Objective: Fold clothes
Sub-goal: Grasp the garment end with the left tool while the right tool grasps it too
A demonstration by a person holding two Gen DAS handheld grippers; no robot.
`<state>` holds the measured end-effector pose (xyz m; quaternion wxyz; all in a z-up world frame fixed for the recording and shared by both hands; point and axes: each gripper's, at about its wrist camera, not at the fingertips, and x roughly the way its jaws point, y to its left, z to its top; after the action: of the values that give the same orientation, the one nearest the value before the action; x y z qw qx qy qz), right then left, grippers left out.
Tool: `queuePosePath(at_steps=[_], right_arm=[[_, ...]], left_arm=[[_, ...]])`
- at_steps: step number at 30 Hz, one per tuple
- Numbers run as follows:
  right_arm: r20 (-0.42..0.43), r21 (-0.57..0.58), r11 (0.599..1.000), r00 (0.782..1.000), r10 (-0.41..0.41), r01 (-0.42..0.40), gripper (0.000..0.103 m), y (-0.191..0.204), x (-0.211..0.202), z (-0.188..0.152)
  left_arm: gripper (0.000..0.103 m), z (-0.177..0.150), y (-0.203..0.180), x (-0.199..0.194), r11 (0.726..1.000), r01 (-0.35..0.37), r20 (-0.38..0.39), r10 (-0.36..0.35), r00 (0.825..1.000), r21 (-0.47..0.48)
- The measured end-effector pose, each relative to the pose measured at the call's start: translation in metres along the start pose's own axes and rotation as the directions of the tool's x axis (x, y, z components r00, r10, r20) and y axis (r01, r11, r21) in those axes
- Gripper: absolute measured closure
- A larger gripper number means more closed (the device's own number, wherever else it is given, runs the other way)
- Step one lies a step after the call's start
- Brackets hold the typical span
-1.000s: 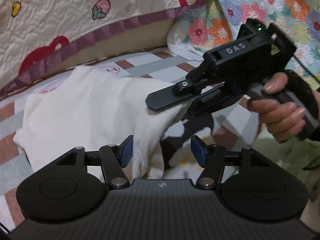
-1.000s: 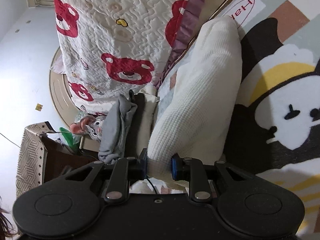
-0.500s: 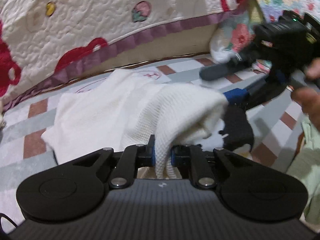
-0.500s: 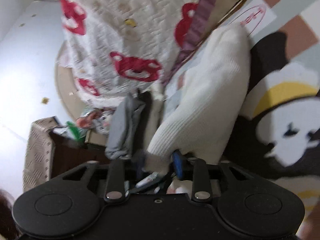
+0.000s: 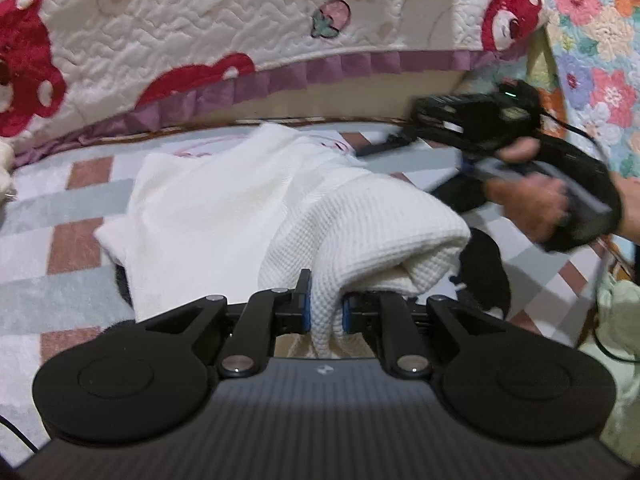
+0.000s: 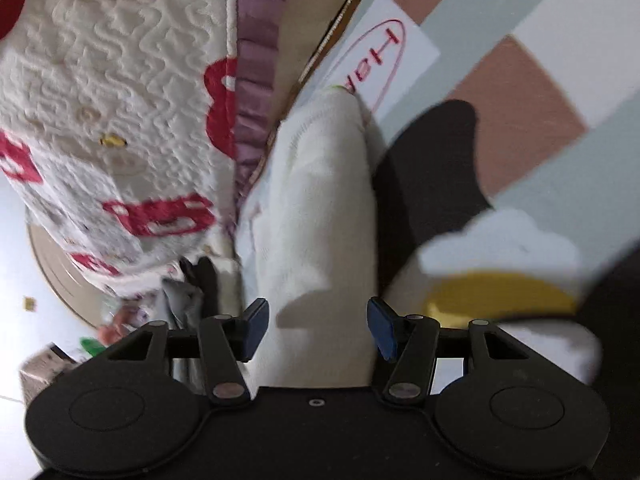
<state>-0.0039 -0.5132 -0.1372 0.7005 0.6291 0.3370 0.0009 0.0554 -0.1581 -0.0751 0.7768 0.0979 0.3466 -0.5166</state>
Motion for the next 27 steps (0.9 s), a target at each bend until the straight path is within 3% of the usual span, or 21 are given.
queuePosePath(at_steps=[2,7,11,12,14,15,18,21,24,27], right_arm=[[0.025,-0.001,1.000,0.999,-0.023,0.023,0.029,0.001,0.014,0.012],[0.015,-0.083,0.992,0.995,-0.098,0.099,0.029,0.011,0.061,0.054],[0.012,-0.173,0.983,0.998,-0.067,0.068,0.030,0.025,0.095,0.076],[0.020,-0.195,0.977,0.996,-0.087,0.089,0.033,0.029,0.099,0.078],[0.038,-0.243,0.958,0.989,-0.145,0.150,0.075,0.036,0.105,0.079],[0.048,-0.263,0.954,0.989,-0.137,0.145,0.077,0.038,0.101,0.078],[0.069,-0.340,0.940,0.998,-0.011,0.034,0.080,0.052,0.080,0.066],[0.057,-0.326,0.944,0.995,0.083,-0.061,0.080,0.065,0.061,0.059],[0.049,-0.226,0.958,0.980,0.191,-0.175,0.080,0.071,0.051,0.053],[0.045,-0.124,0.948,0.952,0.302,-0.294,0.080,0.080,0.047,0.043]], left_arm=[[0.090,-0.004,0.000,0.000,1.000,0.003,0.010,-0.003,1.000,0.023],[0.091,-0.009,-0.001,-0.005,0.998,0.014,0.060,-0.017,0.998,0.059],[0.092,-0.006,0.007,-0.013,0.999,0.032,0.099,-0.034,0.995,0.019],[0.092,-0.006,0.008,-0.015,0.999,0.028,0.109,-0.030,0.994,0.027],[0.092,-0.006,0.005,-0.019,0.997,-0.007,0.126,-0.004,0.992,0.082],[0.092,-0.007,0.001,-0.021,0.992,-0.029,0.123,0.014,0.992,0.120],[0.092,-0.008,-0.007,-0.031,0.982,-0.056,0.117,0.035,0.992,0.178],[0.092,-0.003,-0.015,-0.045,0.975,-0.093,0.134,0.066,0.989,0.201],[0.092,0.009,-0.017,-0.065,0.975,-0.137,0.175,0.107,0.979,0.174],[0.092,0.020,-0.014,-0.090,0.977,-0.174,0.221,0.144,0.965,0.121]])
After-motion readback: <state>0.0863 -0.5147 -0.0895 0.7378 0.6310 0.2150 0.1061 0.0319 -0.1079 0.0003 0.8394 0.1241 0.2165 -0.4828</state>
